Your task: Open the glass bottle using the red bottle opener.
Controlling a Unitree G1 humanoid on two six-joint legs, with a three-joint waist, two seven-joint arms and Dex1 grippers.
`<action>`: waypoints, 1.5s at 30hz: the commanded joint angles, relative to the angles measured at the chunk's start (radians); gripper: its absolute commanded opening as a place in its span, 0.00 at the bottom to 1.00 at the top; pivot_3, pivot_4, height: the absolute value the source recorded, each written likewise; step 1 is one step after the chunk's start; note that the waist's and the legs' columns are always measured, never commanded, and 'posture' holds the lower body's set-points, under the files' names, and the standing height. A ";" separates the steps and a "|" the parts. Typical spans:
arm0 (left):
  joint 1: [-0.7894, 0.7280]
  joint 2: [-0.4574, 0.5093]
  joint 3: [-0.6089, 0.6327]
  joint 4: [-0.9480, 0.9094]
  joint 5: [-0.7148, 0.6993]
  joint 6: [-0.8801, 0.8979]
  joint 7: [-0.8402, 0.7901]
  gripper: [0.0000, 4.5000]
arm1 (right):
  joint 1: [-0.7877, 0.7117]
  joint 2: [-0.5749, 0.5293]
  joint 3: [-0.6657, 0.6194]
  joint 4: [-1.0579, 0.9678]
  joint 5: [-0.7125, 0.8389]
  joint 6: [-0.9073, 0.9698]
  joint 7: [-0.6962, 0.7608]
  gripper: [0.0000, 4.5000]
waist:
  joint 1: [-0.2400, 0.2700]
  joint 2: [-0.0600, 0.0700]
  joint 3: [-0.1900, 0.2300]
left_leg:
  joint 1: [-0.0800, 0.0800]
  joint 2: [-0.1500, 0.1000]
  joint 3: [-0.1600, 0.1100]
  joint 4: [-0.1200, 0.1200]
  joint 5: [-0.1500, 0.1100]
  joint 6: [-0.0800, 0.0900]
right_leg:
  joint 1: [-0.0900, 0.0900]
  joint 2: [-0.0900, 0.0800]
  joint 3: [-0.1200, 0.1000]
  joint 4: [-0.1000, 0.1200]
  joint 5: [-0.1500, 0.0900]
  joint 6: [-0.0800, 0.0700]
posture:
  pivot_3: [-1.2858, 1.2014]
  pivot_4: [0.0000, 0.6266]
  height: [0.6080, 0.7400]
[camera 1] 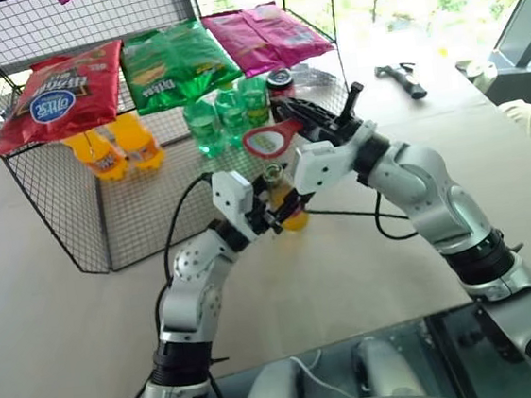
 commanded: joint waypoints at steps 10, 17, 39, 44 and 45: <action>-0.049 -0.015 -0.024 0.086 0.035 -0.038 -0.001 0.53 | 0.114 0.085 -0.144 -0.032 0.160 0.233 -0.014 0.00 | 0.002 0.000 0.000 | 0.000 0.000 -0.001 0.000 0.000 0.000 | 0.000 0.000 0.000 0.000 0.000 0.000 | 0.52 0.24 1.00; -0.085 -0.029 -0.029 0.126 0.043 -0.059 -0.003 0.53 | 0.160 0.090 -0.136 -0.041 0.170 0.269 -0.025 0.00 | -0.002 0.000 0.000 | 0.000 0.000 0.000 0.000 0.000 0.000 | 0.000 0.000 0.000 0.000 0.000 0.000 | 0.52 0.24 1.00; 0.100 0.092 0.011 -0.038 -0.023 0.024 -0.061 1.00 | 0.366 0.192 -0.163 -0.261 0.385 0.965 0.168 0.00 | -0.001 0.002 0.001 | -0.001 0.001 -0.001 -0.002 0.000 0.000 | -0.001 0.000 0.000 -0.001 0.000 0.000 | 0.52 0.24 1.00; 0.214 0.156 0.039 -0.121 -0.039 0.053 -0.073 1.00 | 0.393 0.139 -0.170 -0.347 0.476 1.105 0.223 0.19 | 0.000 0.003 0.002 | -0.001 0.001 -0.001 -0.002 0.000 0.000 | -0.001 0.000 0.000 -0.001 0.000 0.000 | 0.52 0.24 1.00; 0.228 0.164 0.042 -0.130 -0.041 0.057 -0.072 1.00 | 0.394 0.135 -0.176 -0.355 0.492 1.122 0.222 0.25 | 0.001 0.003 0.002 | -0.001 0.001 -0.001 -0.002 0.000 0.000 | -0.001 0.000 -0.001 -0.001 0.000 0.000 | 0.52 0.24 1.00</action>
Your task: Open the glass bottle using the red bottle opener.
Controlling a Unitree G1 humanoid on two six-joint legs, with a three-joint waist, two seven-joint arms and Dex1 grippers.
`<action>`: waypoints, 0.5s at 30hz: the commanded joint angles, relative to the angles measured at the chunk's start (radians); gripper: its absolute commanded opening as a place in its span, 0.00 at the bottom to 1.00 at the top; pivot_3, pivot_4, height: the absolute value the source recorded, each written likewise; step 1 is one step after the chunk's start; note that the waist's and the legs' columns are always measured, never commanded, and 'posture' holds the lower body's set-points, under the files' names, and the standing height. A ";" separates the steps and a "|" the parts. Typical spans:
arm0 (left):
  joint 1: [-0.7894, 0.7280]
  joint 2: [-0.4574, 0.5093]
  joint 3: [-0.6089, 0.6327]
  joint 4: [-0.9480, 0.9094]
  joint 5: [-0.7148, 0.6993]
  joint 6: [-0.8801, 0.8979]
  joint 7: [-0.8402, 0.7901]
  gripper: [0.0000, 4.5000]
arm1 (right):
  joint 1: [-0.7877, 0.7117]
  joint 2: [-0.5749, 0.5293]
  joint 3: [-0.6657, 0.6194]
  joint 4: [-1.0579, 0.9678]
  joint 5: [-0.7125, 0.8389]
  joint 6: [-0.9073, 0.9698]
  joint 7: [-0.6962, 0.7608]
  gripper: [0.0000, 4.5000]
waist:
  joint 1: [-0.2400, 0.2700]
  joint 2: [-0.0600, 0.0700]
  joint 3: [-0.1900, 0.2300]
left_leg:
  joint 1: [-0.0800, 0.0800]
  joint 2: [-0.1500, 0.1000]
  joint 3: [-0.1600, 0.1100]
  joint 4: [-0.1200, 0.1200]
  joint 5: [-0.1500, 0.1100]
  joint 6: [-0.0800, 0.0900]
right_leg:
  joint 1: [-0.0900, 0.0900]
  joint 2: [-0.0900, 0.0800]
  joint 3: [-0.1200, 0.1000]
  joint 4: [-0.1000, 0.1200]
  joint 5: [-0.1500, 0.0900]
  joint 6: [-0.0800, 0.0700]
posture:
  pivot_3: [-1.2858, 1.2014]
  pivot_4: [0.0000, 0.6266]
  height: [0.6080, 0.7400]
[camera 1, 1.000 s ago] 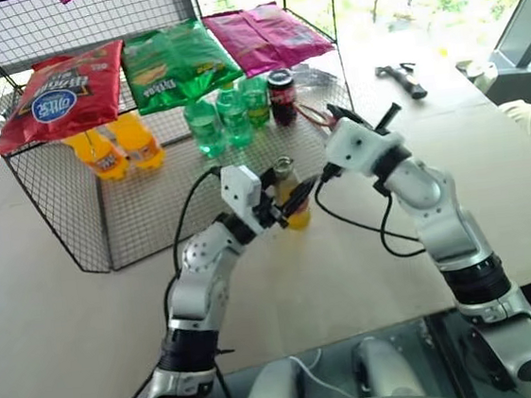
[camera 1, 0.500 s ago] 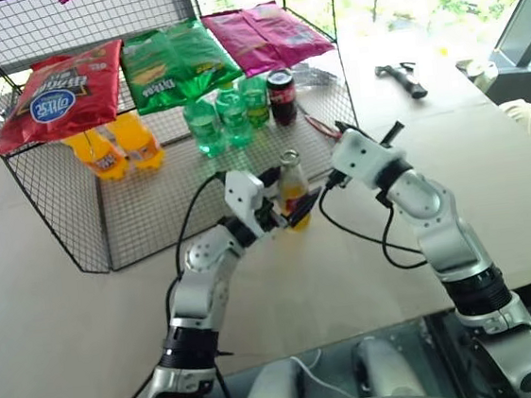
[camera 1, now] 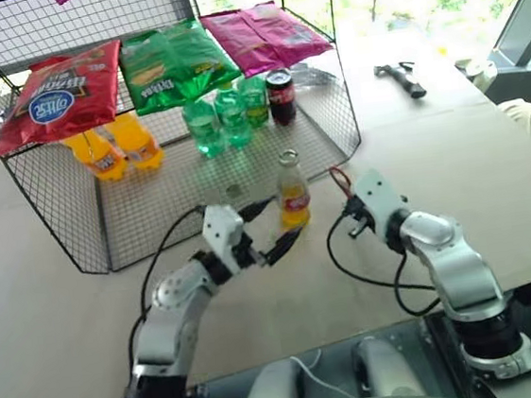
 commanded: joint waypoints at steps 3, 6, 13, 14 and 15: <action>0.101 0.057 0.050 -0.097 -0.018 0.027 -0.004 1.00 | 0.025 -0.042 -0.087 -0.123 0.138 0.115 0.053 0.54 | 0.001 0.000 0.000 | 0.000 0.000 -0.001 0.000 0.000 0.000 | 0.000 0.000 -0.001 0.000 0.000 0.000 | 0.52 0.24 1.00; 0.171 0.091 0.099 -0.122 -0.022 0.053 0.012 1.00 | 0.063 -0.113 -0.171 -0.158 0.198 0.104 0.085 0.82 | 0.001 0.001 0.001 | 0.000 0.000 -0.001 -0.001 0.000 0.000 | 0.000 0.000 -0.001 -0.001 0.000 0.000 | 0.52 0.24 1.00; 0.347 0.130 0.212 -0.226 -0.043 0.093 0.047 1.00 | 0.162 -0.239 -0.330 -0.131 0.288 -0.095 0.102 0.99 | 0.002 0.001 0.002 | -0.001 0.000 -0.001 -0.001 -0.001 0.001 | 0.000 -0.001 -0.001 -0.003 0.000 0.000 | 0.52 0.24 1.00; 0.372 0.132 0.225 -0.234 -0.035 0.089 0.052 1.00 | 0.183 -0.241 -0.352 -0.117 0.300 -0.157 0.105 0.99 | 0.001 0.000 0.002 | -0.001 0.001 -0.001 -0.001 -0.001 0.001 | 0.000 -0.001 -0.001 -0.003 0.000 0.000 | 0.52 0.24 1.00; 0.394 0.133 0.238 -0.241 -0.030 0.087 0.057 1.00 | 0.213 -0.241 -0.376 -0.100 0.327 -0.232 0.128 0.99 | 0.001 0.000 0.002 | -0.001 0.001 -0.001 -0.001 -0.001 0.001 | 0.000 -0.001 -0.001 -0.003 0.000 0.001 | 0.52 0.24 1.00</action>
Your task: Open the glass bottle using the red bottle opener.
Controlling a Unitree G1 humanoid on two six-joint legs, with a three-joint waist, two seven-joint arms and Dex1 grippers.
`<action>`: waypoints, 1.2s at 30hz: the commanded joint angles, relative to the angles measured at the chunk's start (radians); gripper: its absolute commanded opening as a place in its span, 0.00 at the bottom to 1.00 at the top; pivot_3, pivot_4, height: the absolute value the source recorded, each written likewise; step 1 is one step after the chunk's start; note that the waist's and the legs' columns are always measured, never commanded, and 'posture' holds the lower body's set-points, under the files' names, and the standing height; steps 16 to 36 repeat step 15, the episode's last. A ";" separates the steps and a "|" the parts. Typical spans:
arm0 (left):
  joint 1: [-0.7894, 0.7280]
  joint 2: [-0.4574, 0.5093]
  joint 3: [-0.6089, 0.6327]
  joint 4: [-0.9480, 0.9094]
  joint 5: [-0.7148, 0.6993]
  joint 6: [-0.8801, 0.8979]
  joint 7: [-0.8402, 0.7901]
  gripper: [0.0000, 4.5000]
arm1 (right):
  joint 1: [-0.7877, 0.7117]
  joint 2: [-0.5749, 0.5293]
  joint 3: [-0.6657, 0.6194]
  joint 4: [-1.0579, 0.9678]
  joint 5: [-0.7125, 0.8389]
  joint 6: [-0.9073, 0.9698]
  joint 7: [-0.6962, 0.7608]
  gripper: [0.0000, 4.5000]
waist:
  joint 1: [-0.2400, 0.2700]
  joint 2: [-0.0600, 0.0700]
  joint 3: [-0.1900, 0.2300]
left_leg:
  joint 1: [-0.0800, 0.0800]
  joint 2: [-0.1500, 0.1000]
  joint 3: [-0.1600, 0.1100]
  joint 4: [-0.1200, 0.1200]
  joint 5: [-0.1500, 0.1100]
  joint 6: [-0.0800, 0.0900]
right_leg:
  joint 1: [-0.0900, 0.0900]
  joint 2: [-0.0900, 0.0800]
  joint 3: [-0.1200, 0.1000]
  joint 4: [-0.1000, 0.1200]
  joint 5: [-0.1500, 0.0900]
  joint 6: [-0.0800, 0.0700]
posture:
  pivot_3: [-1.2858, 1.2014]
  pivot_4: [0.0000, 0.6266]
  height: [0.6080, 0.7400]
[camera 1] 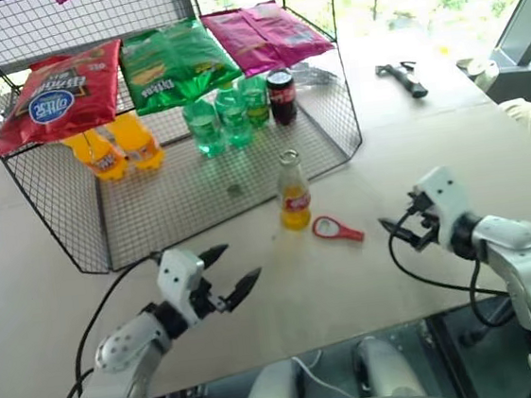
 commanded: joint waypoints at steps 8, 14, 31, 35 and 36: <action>0.128 -0.021 0.102 -0.082 -0.006 -0.019 0.068 1.00 | 0.242 -0.042 -0.125 0.139 0.182 -0.549 0.195 0.99 | 0.004 -0.001 0.002 | 0.001 0.000 0.001 0.001 -0.002 0.003 | 0.002 0.000 0.000 -0.001 0.000 0.000 | 0.52 0.24 1.00; 0.145 -0.036 0.093 -0.107 0.010 -0.020 0.093 1.00 | 0.228 -0.064 -0.107 0.204 0.227 -0.612 0.214 0.99 | 0.001 -0.002 0.004 | 0.002 0.002 0.002 0.003 -0.003 0.004 | 0.004 0.000 0.000 0.000 0.000 0.000 | 0.52 0.24 1.00; 0.148 -0.037 0.092 -0.111 0.015 -0.019 0.099 1.00 | 0.223 -0.066 -0.103 0.213 0.234 -0.612 0.214 0.99 | 0.001 -0.002 0.004 | 0.003 0.002 0.002 0.003 -0.003 0.004 | 0.004 0.000 0.000 0.000 0.000 0.000 | 0.52 0.24 1.00; 0.148 -0.037 0.092 -0.111 0.015 -0.019 0.099 1.00 | 0.223 -0.066 -0.103 0.213 0.234 -0.612 0.214 0.99 | 0.001 -0.002 0.004 | 0.003 0.002 0.002 0.003 -0.003 0.004 | 0.004 0.000 0.000 0.000 0.000 0.000 | 0.52 0.24 1.00; 0.148 -0.037 0.092 -0.111 0.015 -0.019 0.099 1.00 | 0.223 -0.066 -0.103 0.213 0.234 -0.612 0.214 0.99 | 0.001 -0.002 0.004 | 0.003 0.002 0.002 0.003 -0.003 0.004 | 0.004 0.000 0.000 0.000 0.000 0.000 | 0.52 0.24 1.00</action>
